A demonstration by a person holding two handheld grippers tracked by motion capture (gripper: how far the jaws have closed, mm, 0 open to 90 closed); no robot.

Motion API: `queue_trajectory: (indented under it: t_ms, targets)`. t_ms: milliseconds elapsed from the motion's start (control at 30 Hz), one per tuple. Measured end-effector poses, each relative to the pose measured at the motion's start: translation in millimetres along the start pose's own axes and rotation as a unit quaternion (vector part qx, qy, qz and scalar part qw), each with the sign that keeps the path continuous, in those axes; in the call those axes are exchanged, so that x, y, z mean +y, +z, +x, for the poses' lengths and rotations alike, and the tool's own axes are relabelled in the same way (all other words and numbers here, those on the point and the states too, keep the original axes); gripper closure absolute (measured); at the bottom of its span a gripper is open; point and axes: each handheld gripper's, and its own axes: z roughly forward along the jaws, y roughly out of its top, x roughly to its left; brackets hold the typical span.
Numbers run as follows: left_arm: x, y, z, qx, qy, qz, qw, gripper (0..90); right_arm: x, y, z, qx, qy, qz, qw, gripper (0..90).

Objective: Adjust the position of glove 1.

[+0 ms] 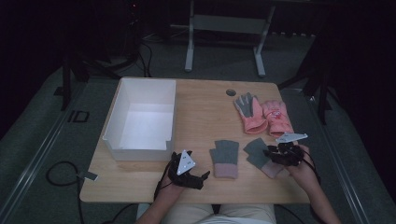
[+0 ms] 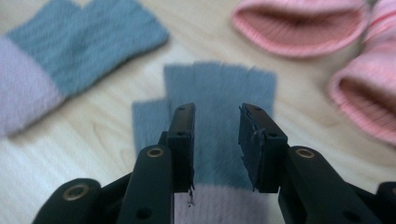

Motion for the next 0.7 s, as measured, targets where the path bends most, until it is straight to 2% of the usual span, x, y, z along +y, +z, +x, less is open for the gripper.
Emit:
queue_trajectory:
  t_ms: [167,233,300,433,533,700]
  targets:
    - [0.4,0.8,-0.5,0.001,0.001,0.004,1.0000,0.4,-12.3,15.1,0.1,0.017,-0.014,0.021,0.9995,65.2]
    - [0.8,1.6,-0.4,0.001,0.004,0.007,1.0000,0.4,-15.7,22.2,-1.7,0.011,-0.019,0.035,0.9991,65.1]
    - [1.0,1.9,-0.5,0.002,0.005,0.009,0.9999,0.4,-18.4,26.0,-2.8,0.017,-0.019,0.037,0.9990,65.8]
    - [0.7,1.5,-1.8,0.003,0.009,0.005,0.9999,0.4,-22.1,26.9,-4.9,0.025,-0.007,0.023,0.9994,70.4]
    - [1.2,2.5,-1.4,0.001,0.009,0.011,0.9999,0.4,-22.7,27.6,-5.7,0.028,-0.006,0.020,0.9994,74.7]
    - [1.3,2.8,-2.2,0.003,0.012,0.012,0.9999,0.4,-18.9,27.9,-2.1,0.013,0.001,0.033,0.9994,81.7]
